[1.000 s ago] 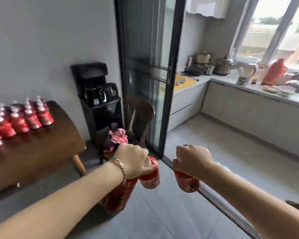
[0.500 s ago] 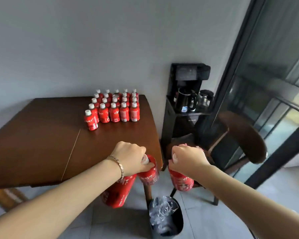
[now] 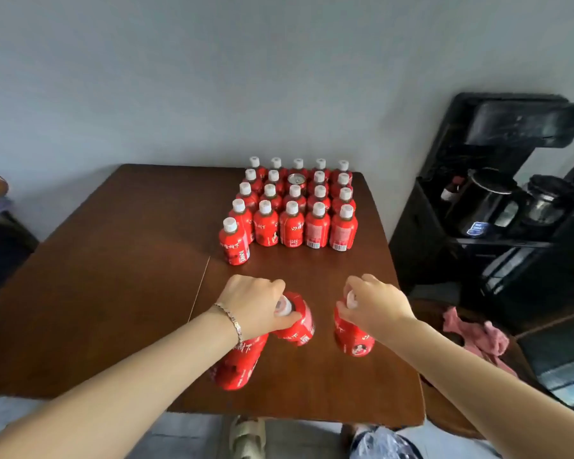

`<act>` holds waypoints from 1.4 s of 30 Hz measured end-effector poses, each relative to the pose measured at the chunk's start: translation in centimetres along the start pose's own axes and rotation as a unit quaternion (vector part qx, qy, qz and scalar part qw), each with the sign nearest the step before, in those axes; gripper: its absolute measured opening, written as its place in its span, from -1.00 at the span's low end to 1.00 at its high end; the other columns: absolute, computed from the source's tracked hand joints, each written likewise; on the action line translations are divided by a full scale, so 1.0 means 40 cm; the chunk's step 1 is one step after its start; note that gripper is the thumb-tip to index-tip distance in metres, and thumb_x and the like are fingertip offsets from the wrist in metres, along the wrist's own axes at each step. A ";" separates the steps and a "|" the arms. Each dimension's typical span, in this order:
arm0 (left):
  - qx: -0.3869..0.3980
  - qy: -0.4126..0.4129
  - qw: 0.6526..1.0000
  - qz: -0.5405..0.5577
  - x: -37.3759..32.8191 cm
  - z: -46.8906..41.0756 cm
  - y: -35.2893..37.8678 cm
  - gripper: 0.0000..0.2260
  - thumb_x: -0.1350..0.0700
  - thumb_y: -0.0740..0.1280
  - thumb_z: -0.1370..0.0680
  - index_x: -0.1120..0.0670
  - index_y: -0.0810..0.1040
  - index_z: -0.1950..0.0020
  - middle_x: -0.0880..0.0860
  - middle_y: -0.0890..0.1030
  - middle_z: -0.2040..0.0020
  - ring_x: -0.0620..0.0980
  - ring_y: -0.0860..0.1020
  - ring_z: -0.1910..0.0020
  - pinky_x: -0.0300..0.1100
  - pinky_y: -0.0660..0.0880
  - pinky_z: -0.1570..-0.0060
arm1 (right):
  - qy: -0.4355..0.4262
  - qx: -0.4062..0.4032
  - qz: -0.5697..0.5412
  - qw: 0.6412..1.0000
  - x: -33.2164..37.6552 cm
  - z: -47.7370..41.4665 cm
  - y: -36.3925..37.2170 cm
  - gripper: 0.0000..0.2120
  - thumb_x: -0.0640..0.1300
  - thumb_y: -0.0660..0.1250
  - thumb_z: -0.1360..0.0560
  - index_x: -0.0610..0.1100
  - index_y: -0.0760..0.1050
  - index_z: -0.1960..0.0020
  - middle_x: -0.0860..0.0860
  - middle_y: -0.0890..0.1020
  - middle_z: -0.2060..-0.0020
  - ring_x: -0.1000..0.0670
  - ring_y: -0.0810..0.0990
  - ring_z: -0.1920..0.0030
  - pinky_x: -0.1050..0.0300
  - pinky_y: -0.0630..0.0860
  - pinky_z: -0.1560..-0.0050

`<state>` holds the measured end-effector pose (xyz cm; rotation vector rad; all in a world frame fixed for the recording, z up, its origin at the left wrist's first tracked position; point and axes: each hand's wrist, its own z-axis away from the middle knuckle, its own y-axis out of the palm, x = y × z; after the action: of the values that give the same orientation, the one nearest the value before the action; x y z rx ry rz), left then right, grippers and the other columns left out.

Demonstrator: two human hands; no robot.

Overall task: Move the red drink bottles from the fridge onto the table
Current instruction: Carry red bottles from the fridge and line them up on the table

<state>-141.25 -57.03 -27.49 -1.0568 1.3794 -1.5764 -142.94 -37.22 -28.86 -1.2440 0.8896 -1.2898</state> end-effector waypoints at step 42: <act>-0.103 0.007 0.991 0.081 0.346 -0.544 0.282 -0.49 -0.20 0.61 0.03 0.10 0.49 0.38 0.02 0.48 0.42 0.00 0.49 0.47 -0.29 0.18 0.62 | 0.114 -0.055 -0.377 0.917 0.207 -0.567 0.271 -0.37 -0.17 0.40 -0.44 -0.03 0.24 -0.45 0.06 0.29 -0.40 0.00 0.49 -0.25 0.25 0.45 -0.14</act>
<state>-166.17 -63.57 -38.85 -1.0264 1.6213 -1.3486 -161.79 -50.42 -41.94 -1.6291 0.6559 -2.0500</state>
